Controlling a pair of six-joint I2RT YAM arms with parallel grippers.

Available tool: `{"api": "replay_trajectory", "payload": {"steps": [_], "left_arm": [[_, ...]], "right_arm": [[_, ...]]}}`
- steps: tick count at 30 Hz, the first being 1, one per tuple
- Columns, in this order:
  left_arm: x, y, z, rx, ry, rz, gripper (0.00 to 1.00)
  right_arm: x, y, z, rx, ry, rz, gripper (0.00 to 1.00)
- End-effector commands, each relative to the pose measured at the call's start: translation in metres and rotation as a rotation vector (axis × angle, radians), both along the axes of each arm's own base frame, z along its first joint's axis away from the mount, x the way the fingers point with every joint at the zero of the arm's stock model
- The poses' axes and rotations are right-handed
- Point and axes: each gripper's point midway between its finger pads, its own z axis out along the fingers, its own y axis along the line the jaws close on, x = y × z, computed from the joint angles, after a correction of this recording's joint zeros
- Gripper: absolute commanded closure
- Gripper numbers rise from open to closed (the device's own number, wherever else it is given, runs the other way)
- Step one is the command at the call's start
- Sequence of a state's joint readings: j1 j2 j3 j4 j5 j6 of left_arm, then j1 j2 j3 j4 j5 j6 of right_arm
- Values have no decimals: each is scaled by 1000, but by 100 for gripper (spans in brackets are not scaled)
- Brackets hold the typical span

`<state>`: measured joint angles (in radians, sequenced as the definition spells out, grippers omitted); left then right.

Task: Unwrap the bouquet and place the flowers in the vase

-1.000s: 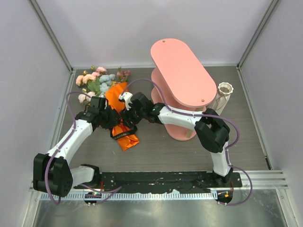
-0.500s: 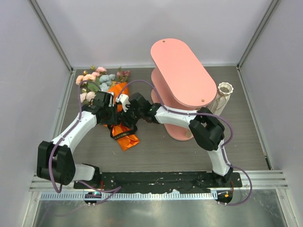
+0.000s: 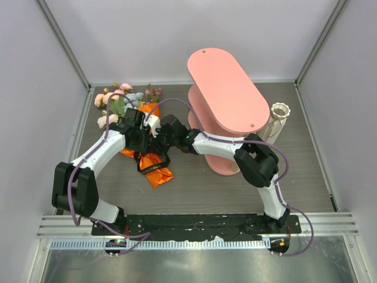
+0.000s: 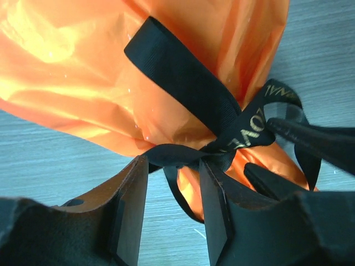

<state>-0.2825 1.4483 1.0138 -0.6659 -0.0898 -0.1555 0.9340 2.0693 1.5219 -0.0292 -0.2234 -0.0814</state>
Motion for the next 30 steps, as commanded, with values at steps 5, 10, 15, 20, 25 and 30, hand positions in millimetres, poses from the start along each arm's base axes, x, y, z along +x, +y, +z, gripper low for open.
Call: {"api": "replay_trajectory", "payload": {"steps": [5,10,15,20,25,30], "left_arm": [[9,-14,-4,-10,56,-93,54],[13,-14,0,-6,44,-95,73],[5,-5,15,-7,-4,1,90],[-14,8,30,-44,-83,183,100],[-32,25,31,-72,-144,414,100],[-37,25,34,-144,-196,502,100]], "right_arm": [[4,18,16,78,-70,50,68],[5,15,12,77,-84,41,78],[21,11,17,96,-131,-75,99],[44,-10,28,123,-223,-341,99],[49,-23,35,166,-245,-502,99],[48,-25,44,218,-253,-525,99]]}}
